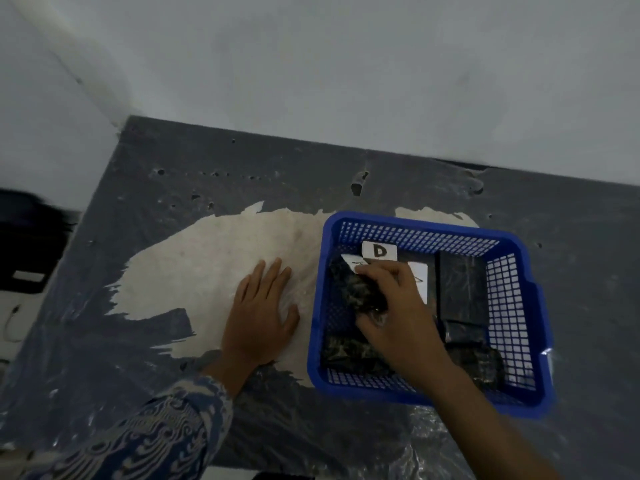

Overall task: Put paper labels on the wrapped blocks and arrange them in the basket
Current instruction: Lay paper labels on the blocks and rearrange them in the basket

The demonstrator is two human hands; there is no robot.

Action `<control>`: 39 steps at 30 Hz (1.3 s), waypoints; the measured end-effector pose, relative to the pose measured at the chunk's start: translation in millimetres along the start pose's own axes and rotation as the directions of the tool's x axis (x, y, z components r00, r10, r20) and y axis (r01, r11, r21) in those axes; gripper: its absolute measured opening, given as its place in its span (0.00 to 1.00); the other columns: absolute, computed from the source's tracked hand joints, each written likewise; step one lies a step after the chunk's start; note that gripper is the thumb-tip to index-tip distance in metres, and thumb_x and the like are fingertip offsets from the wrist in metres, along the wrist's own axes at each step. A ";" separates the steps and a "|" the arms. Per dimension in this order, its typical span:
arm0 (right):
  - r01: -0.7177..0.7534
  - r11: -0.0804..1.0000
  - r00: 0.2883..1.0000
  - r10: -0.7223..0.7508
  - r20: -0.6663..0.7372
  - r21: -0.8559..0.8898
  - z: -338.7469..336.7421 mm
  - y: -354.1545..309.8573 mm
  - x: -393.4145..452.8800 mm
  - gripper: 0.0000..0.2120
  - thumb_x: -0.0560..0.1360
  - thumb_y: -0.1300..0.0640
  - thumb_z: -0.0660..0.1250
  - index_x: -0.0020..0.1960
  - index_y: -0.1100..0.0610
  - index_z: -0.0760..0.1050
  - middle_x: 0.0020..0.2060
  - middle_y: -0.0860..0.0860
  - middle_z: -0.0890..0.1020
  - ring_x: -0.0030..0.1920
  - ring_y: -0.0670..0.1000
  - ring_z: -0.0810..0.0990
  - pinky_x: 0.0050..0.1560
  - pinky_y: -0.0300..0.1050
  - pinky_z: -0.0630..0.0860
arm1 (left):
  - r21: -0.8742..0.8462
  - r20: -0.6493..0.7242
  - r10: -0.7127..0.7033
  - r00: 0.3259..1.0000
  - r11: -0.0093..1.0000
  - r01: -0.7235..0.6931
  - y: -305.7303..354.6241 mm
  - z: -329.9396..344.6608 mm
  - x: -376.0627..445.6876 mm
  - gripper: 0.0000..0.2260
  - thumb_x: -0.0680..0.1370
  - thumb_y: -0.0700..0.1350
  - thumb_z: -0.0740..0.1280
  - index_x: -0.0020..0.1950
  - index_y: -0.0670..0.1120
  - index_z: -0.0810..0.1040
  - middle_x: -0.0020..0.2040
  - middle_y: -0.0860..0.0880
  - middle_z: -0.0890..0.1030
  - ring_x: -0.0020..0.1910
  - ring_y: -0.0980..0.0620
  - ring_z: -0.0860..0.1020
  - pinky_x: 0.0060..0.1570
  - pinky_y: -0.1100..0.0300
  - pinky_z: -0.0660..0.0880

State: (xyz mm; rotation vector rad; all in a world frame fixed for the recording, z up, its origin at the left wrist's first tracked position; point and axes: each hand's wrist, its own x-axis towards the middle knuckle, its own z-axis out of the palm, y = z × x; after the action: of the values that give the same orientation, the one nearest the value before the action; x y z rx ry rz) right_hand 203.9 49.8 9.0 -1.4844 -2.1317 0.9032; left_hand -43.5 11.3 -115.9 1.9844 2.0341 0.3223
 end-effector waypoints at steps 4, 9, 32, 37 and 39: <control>0.018 0.996 1.000 -0.016 0.024 -0.084 18.5 3.3 -8.0 0.30 0.70 0.57 0.74 0.67 0.42 0.66 0.69 0.47 0.61 0.55 0.50 0.76 0.52 0.36 0.77 | 0.007 -0.023 0.022 0.999 1.000 -0.022 -0.2 0.9 -0.1 0.30 0.82 0.60 0.56 0.81 0.51 0.59 0.83 0.49 0.58 0.83 0.48 0.51 0.80 0.46 0.54; 0.020 0.998 0.998 -0.017 0.053 -0.052 27.8 5.3 -7.6 0.27 0.71 0.49 0.72 0.68 0.41 0.66 0.69 0.47 0.62 0.55 0.47 0.75 0.49 0.21 0.68 | 0.033 0.002 0.003 1.000 0.999 -0.003 -1.7 3.8 0.6 0.30 0.82 0.62 0.55 0.82 0.52 0.57 0.83 0.50 0.56 0.83 0.49 0.49 0.80 0.49 0.51; -0.059 0.990 0.996 0.068 -0.062 0.126 25.3 -8.2 -21.7 0.24 0.71 0.47 0.72 0.63 0.38 0.68 0.69 0.41 0.61 0.58 0.39 0.75 0.55 0.27 0.74 | 0.022 0.004 -0.012 1.000 1.000 0.012 0.8 1.8 0.4 0.31 0.81 0.62 0.55 0.82 0.52 0.57 0.83 0.49 0.57 0.83 0.49 0.49 0.80 0.48 0.50; -0.187 0.895 0.958 0.258 -0.128 0.405 5.5 -21.5 -24.1 0.22 0.66 0.38 0.76 0.55 0.41 0.71 0.58 0.43 0.73 0.57 0.42 0.77 0.52 0.34 0.77 | 0.017 0.001 -0.003 1.000 1.000 0.003 -1.1 4.0 0.5 0.31 0.81 0.63 0.55 0.82 0.52 0.57 0.83 0.49 0.57 0.83 0.50 0.49 0.80 0.48 0.50; -0.253 0.831 0.934 0.344 -0.101 0.496 -2.2 -23.3 -24.5 0.21 0.66 0.42 0.77 0.53 0.41 0.71 0.53 0.44 0.79 0.52 0.46 0.81 0.46 0.40 0.81 | 0.017 -0.004 0.001 1.000 1.000 -0.001 -1.9 4.2 0.4 0.31 0.81 0.63 0.55 0.82 0.52 0.57 0.83 0.50 0.56 0.83 0.50 0.48 0.80 0.49 0.50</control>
State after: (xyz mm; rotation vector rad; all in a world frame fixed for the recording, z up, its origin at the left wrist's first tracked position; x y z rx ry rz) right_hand 198.3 22.3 27.8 -1.5799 -1.4193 1.2370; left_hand -43.8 11.5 -120.6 1.9967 2.0444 0.3101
